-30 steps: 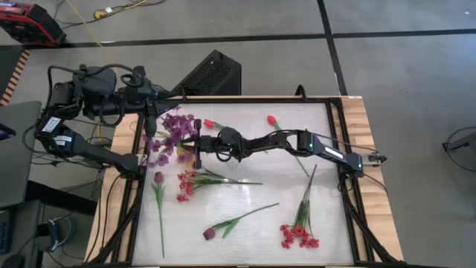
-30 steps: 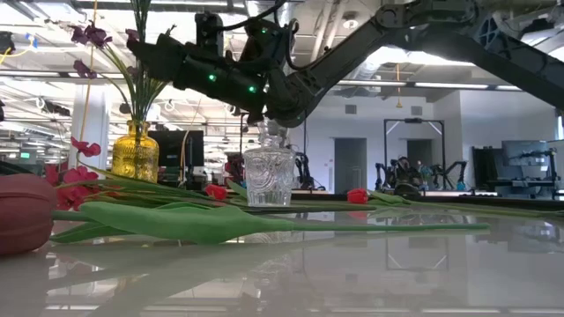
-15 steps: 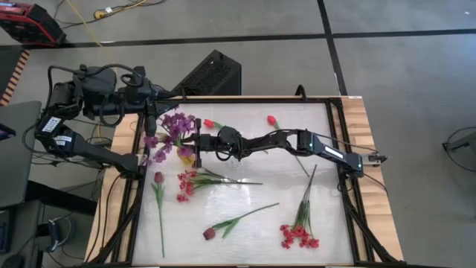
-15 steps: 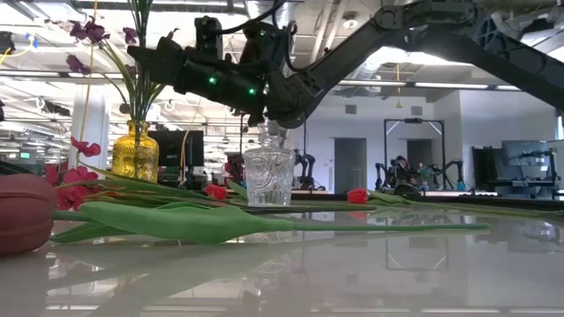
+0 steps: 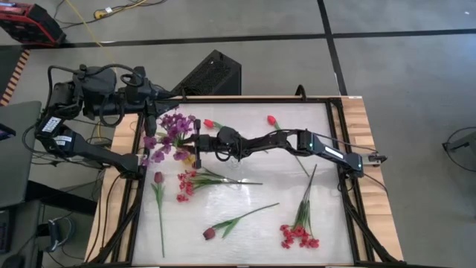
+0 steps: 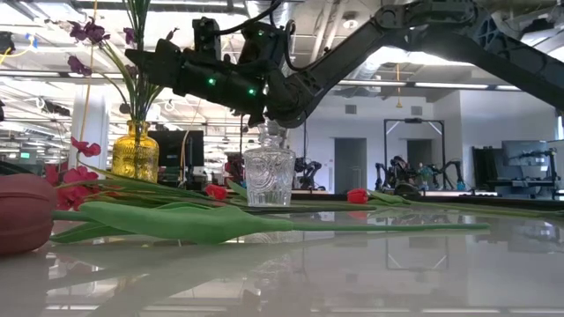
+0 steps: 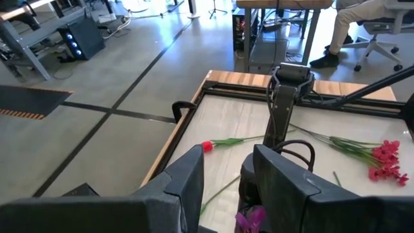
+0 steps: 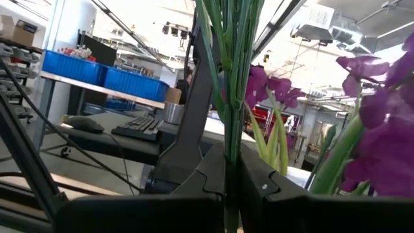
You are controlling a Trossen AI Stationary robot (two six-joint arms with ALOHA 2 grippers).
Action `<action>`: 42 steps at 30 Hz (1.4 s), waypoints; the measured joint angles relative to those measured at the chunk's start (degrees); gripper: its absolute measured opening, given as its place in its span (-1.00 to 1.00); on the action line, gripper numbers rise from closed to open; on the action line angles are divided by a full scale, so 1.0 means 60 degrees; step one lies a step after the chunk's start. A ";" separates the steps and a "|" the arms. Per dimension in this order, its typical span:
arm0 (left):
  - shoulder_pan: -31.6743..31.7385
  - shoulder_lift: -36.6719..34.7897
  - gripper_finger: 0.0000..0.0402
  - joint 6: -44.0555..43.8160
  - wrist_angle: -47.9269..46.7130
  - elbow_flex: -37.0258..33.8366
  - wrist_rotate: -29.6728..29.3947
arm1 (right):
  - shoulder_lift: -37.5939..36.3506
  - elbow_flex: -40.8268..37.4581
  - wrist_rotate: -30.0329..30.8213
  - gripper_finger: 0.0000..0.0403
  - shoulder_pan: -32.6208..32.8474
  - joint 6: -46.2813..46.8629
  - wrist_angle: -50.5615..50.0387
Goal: Sort flowers into vase by color
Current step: Put the violet flower into the yellow vase
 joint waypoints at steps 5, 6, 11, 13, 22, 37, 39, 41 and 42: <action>0.0000 0.0000 -0.39 0.0047 0.0000 0.0000 -0.0006 | -0.0003 0.0000 -0.0004 -0.81 0.0000 -0.0150 -0.0331; 0.0000 0.0000 -0.39 0.0072 0.0000 0.0001 -0.0010 | -0.0004 0.0000 -0.0004 -0.81 0.0000 -0.0170 -0.0311; 0.0000 0.0015 -0.39 0.0099 -0.0003 0.0000 -0.0018 | -0.0004 0.0158 -0.0007 -0.81 -0.0004 -0.0247 -0.0483; 0.0000 0.0018 -0.39 0.0102 -0.0004 0.0000 -0.0018 | -0.0004 0.0217 -0.0007 -0.81 -0.0004 -0.0323 -0.0509; 0.0000 0.0018 -0.39 0.0106 -0.0007 0.0000 -0.0015 | -0.0004 0.0328 -0.0018 -0.81 -0.0015 -0.0353 -0.0737; 0.0000 0.0018 -0.39 -0.0002 -0.0178 0.0000 0.0379 | 0.1732 0.2505 -0.0036 -0.81 -0.0076 0.0181 -0.1658; 0.0000 0.0018 -0.39 0.0165 -0.0157 0.0000 0.0375 | 0.1640 0.2487 -0.0036 -0.81 -0.0069 0.0166 -0.1734; 0.0000 0.0018 -0.39 0.0290 -0.0160 0.0000 0.0375 | 0.1576 0.2484 -0.0036 -0.81 -0.0069 0.0087 -0.1829; 0.0000 0.0018 -0.39 0.0330 -0.0160 0.0000 0.0375 | 0.1563 0.2484 -0.0036 -0.81 -0.0069 0.0084 -0.1811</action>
